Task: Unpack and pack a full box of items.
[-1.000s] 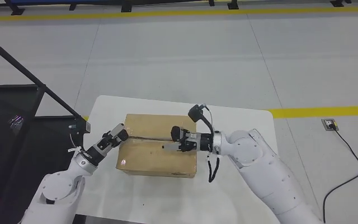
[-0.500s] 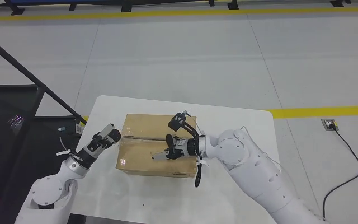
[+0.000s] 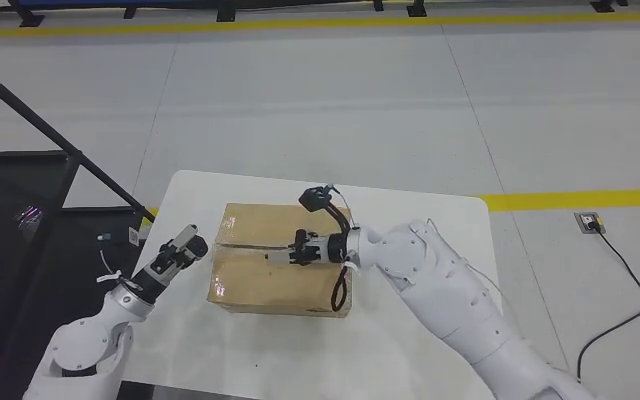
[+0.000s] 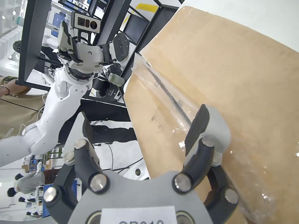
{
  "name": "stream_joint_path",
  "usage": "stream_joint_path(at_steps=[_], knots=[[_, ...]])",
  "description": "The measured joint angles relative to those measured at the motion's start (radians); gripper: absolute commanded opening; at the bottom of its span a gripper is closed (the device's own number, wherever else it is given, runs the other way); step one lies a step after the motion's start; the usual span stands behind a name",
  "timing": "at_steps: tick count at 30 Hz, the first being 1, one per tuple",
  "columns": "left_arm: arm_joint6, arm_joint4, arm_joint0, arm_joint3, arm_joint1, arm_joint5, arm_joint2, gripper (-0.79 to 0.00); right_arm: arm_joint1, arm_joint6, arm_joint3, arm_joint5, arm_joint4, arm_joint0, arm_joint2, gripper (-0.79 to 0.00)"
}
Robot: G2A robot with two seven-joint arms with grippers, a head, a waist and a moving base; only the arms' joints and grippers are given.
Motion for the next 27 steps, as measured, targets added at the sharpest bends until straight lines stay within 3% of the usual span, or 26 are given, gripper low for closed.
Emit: stream_joint_path(at_steps=[10, 27], knots=[[-0.003, 0.04, -0.007, 0.067, -0.002, -0.005, 0.03, 0.0, -0.041, 0.085, 0.174, -0.004, 0.194, 0.073, -0.012, 0.0], [-0.053, 0.015, 0.007, 0.051, -0.008, -0.01, 0.083, 0.0, -0.124, 0.116, 0.396, -0.097, 0.345, 0.14, -0.073, 0.0]])
